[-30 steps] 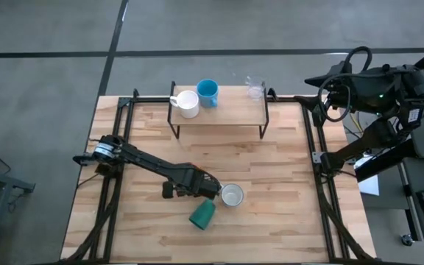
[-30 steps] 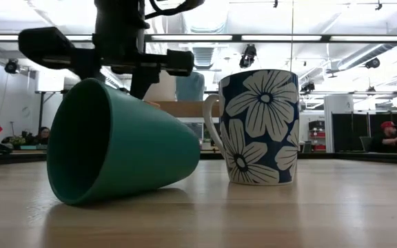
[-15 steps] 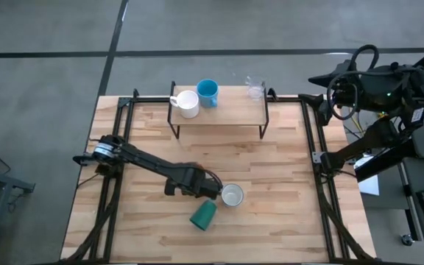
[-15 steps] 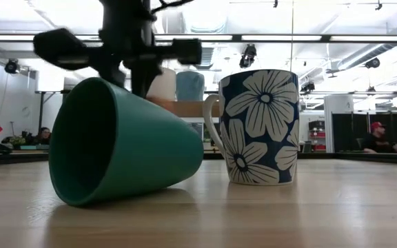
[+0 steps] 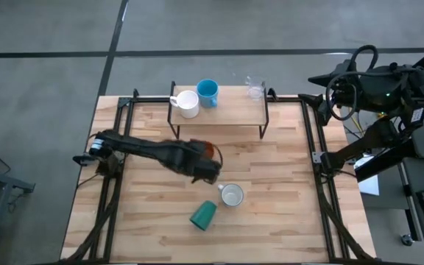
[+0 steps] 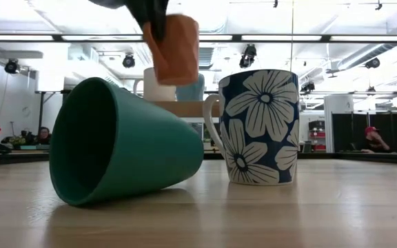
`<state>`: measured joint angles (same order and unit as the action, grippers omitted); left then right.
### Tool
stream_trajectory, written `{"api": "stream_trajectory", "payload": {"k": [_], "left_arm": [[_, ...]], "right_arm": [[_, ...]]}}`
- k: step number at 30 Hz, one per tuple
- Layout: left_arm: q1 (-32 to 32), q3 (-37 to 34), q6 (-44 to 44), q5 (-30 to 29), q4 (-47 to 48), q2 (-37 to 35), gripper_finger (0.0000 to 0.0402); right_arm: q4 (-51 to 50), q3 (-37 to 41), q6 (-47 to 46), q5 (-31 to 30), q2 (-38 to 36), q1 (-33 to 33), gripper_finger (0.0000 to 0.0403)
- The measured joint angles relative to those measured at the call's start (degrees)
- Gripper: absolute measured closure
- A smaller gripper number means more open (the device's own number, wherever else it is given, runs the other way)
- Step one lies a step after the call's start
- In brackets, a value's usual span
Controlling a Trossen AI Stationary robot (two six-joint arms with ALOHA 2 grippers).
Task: Stack small to large cups/mugs on shelf
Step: Put the orange mug on the shelf
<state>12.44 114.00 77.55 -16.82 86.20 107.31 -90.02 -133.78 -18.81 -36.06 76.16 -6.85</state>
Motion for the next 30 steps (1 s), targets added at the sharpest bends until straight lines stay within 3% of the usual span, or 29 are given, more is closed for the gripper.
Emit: {"api": "stream_trajectory", "payload": {"k": [4,10,18,30], "left_arm": [[-3.6,5.7,-8.9,0.3,2.1,0.0,0.0373],[-10.7,10.8,-8.4,2.7,3.6,0.0,0.0373],[-19.4,11.1,-20.0,11.1,3.9,0.2,0.0373],[-26.9,11.3,-31.2,15.0,3.9,0.1,0.0373]], "right_arm": [[0.0,0.5,-0.4,0.0,0.0,0.0,0.0113],[0.0,1.4,-1.1,0.0,0.0,0.0,0.0117],[0.2,3.8,-3.7,-0.3,0.0,0.0,0.012],[1.2,5.7,-4.2,-2.8,0.2,0.0,0.0126]]}}
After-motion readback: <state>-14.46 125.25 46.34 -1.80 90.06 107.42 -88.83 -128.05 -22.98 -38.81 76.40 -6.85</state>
